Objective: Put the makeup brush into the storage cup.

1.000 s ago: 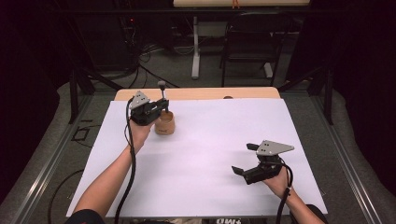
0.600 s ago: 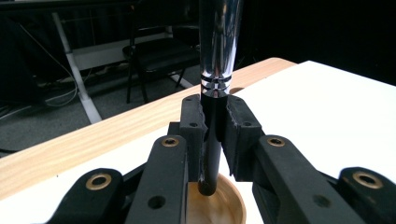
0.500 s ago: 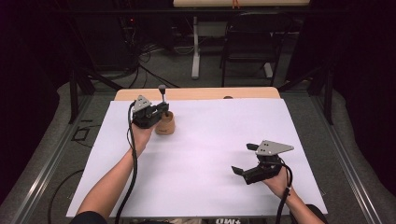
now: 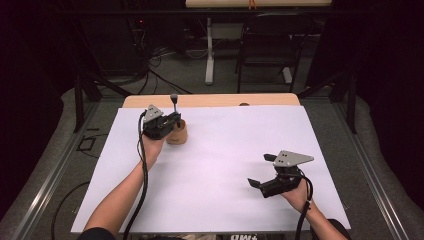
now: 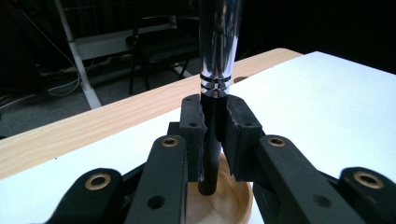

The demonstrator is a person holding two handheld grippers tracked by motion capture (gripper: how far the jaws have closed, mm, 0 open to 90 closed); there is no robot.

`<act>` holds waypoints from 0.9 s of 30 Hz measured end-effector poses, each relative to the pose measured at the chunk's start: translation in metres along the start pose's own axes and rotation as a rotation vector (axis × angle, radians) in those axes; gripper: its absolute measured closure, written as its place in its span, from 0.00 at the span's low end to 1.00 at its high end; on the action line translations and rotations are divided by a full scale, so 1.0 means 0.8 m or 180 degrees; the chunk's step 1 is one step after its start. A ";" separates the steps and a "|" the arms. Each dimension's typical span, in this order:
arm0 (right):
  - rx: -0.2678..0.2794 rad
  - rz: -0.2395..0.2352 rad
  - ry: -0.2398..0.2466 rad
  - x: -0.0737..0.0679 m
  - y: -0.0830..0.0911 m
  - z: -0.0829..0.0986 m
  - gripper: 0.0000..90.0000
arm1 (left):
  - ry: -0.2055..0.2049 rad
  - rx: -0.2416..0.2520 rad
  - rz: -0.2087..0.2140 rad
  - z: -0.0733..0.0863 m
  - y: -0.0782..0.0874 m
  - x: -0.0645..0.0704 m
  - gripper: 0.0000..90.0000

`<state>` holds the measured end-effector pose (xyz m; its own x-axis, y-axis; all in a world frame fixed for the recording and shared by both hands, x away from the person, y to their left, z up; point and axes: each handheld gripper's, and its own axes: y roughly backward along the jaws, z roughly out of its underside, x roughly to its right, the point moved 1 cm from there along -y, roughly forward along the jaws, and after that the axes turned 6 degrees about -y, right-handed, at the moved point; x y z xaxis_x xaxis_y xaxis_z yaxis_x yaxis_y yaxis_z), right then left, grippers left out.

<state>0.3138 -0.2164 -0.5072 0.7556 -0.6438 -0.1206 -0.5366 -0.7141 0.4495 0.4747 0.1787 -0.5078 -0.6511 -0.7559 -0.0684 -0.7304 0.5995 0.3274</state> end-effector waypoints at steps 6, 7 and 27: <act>0.0009 -0.0010 0.0008 0.000 0.001 0.000 0.00 | -0.0021 0.0058 -0.0093 -0.004 0.010 0.000 0.28; 0.0005 -0.0011 0.0008 0.000 0.001 0.000 0.00 | -0.0038 0.0068 -0.0115 -0.006 0.013 -0.001 0.21; 0.0043 -0.0006 0.0037 -0.003 0.003 -0.002 0.00 | -0.0267 0.0090 0.0124 -0.020 0.080 0.017 0.00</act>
<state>0.3112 -0.2159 -0.5043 0.7608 -0.6394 -0.1111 -0.5403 -0.7190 0.4372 0.4224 0.2031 -0.4728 -0.6932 -0.7080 -0.1351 -0.7090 0.6360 0.3047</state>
